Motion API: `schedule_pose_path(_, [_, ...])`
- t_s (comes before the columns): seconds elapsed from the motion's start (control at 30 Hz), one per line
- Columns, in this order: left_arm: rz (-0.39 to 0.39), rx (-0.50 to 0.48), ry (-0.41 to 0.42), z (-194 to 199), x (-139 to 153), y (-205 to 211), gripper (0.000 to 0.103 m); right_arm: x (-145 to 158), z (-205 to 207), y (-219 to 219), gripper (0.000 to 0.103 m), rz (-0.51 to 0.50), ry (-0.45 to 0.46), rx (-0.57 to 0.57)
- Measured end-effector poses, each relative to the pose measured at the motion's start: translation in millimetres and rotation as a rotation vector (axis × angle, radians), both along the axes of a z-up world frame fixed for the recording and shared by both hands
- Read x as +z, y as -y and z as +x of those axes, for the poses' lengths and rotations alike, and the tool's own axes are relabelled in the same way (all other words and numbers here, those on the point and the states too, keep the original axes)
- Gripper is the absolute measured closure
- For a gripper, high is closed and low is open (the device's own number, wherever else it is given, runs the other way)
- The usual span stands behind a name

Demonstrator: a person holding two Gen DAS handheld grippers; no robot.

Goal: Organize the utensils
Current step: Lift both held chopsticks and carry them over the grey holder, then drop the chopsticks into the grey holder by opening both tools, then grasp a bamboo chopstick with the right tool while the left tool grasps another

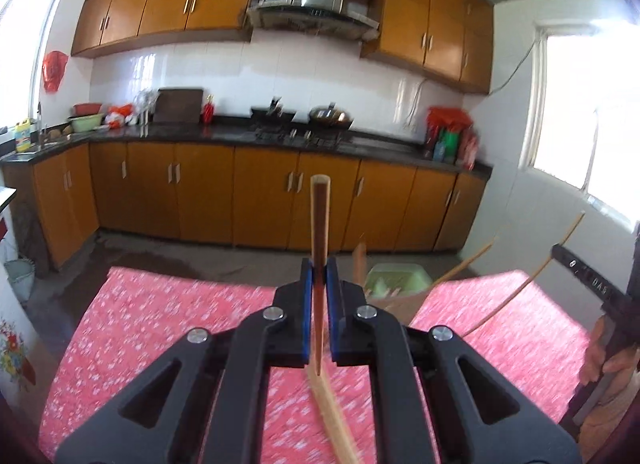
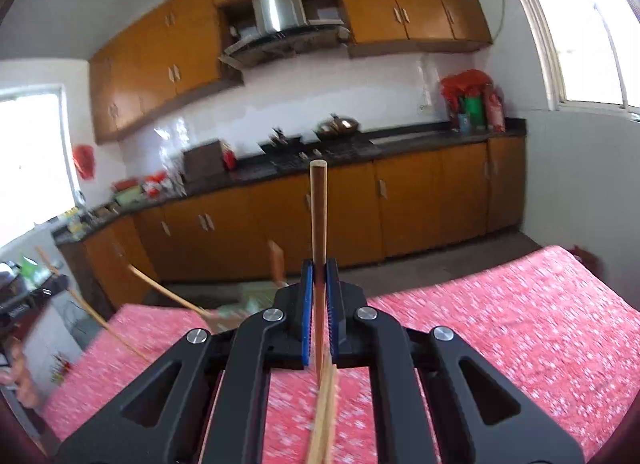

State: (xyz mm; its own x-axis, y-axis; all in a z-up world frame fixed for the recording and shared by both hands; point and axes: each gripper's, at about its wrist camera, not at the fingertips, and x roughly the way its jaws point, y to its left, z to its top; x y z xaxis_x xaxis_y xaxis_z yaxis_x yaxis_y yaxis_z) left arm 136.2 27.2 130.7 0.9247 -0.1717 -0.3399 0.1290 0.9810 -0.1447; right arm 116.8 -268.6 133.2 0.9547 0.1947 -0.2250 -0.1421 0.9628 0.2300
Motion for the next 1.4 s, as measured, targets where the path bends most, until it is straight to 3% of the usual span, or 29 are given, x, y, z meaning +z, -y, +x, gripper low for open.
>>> schedule_pose_path(0.17, [-0.032, 0.000, 0.109, 9, 33, 27, 0.095, 31, 5, -24, 0.096, -0.010, 0.108, 0.031])
schedule_pose_path(0.4, [-0.041, 0.072, 0.233, 40, 51, 55, 0.095, 34, 34, -48, 0.096, -0.053, 0.168, 0.006])
schedule_pose_path(0.77, [-0.064, 0.050, 0.067, 104, -9, 64, 0.095, -4, 84, -61, 0.095, -0.076, 0.044, 0.029])
schedule_pose_path(0.93, [-0.085, 0.058, 0.087, 97, -6, 56, 0.077, 1, 78, -54, 0.079, -0.055, 0.047, 0.019])
schedule_pose_path(1.17, [-0.112, 0.117, 0.147, 51, 11, 21, 0.064, 15, 42, -22, 0.078, -0.042, 0.092, -0.070])
schedule_pose_path(1.3, [-0.085, 0.187, 0.126, 22, -5, -11, 0.059, -18, 32, 10, 0.077, -0.057, -0.034, -0.138])
schedule_pose_path(1.4, [-0.028, 0.233, 0.038, 15, -41, -31, 0.058, -67, 39, 21, 0.077, -0.076, -0.201, -0.140])
